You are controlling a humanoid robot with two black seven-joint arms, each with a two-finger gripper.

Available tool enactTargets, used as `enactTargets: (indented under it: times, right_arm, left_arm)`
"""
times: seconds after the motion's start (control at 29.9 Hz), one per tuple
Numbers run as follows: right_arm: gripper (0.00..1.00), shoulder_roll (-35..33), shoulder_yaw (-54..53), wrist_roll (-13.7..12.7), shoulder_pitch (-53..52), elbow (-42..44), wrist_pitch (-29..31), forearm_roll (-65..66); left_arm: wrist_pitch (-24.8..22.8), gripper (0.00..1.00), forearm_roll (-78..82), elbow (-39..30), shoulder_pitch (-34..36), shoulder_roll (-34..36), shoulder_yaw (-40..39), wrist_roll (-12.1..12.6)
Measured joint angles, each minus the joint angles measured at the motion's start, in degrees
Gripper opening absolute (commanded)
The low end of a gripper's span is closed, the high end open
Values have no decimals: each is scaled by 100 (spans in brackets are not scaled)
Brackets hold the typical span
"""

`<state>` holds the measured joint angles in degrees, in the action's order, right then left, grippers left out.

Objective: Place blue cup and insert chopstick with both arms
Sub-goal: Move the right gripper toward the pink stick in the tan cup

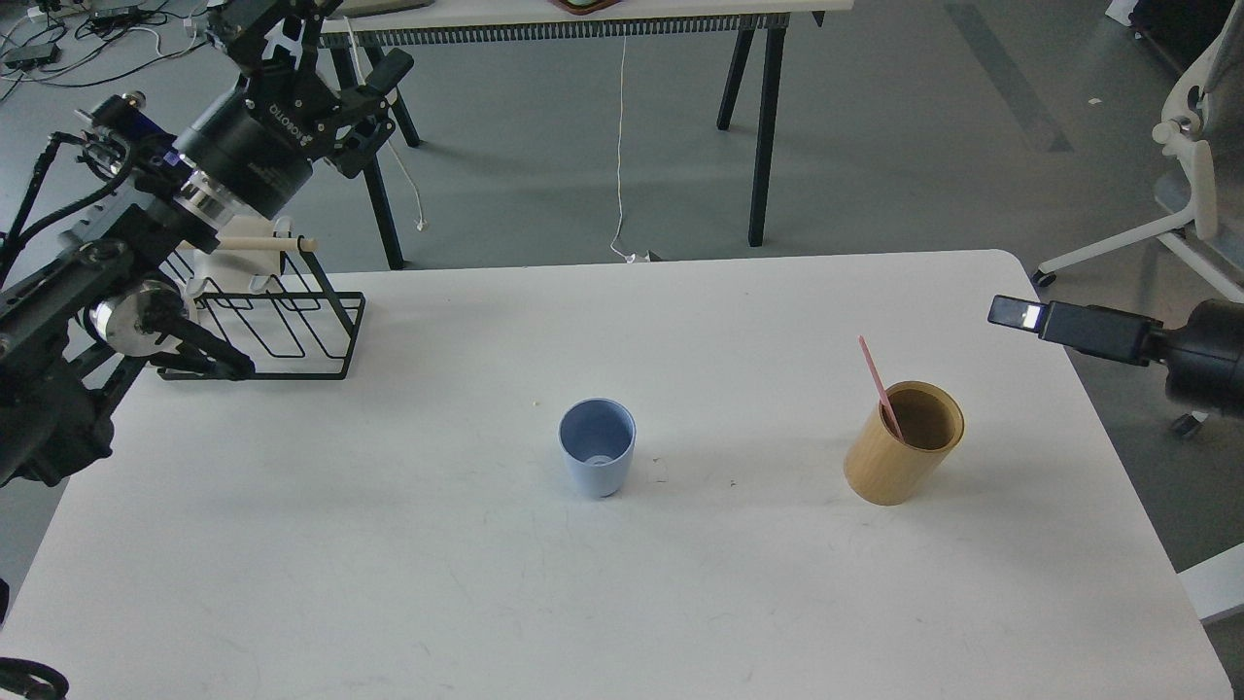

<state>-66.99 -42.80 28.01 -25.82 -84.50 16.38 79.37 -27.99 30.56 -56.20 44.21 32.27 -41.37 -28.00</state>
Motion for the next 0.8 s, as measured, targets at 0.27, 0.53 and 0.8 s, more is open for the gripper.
enactTargets:
  times: [0.27, 0.53, 0.8]
  right_arm:
    - [98, 202, 284, 0, -103, -18, -1165, 1456]
    - [97, 595, 618, 0, -467, 24, -1275, 2349]
    - [84, 993, 1593, -1, -1181, 344, -1359, 2636]
  left_arm:
    - [-1, 82, -7, 5, -53, -17, 9, 0]
    - [-1, 84, -7, 143, -84, -101, 9, 0]
    - [-1, 84, -7, 223, -88, -116, 9, 0]
